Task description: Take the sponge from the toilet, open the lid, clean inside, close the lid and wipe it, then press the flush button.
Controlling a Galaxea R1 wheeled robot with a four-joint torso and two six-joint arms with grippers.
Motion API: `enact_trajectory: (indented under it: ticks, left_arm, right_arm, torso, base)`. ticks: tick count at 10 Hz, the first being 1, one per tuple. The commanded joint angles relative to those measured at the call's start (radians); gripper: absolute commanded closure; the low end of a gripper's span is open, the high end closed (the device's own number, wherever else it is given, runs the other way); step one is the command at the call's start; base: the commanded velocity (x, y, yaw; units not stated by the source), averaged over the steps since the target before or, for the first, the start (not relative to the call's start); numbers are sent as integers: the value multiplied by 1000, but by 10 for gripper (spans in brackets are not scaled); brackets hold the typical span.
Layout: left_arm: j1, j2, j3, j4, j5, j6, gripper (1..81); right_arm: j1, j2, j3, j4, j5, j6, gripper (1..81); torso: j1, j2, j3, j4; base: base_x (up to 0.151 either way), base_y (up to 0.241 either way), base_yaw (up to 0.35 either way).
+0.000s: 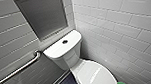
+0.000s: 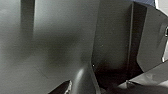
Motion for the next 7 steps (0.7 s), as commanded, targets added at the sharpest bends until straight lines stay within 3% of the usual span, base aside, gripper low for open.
enact_trajectory:
  ticks: [1, 4, 7]
  left_arm:
    - [-10, -9, 15, 1, 90, 4, 10]
    - [-13, -9, 14, 1, 92, 4, 10]
    - [-19, -8, 11, -4, 92, 2, 10]
  right_arm:
    - [268, 19, 48, 1, -103, -9, 811]
    - [443, 257, -231, 116, -310, -9, 811]
    - [552, 463, -521, 188, -445, -8, 811]
  torso:
    - [0, 0, 0, 0]
    - [0, 0, 0, 0]
    - [0, 0, 0, 0]
  base:
    - [0, 0, 0]
    - [0, 0, 0]
    - [0, 0, 0]
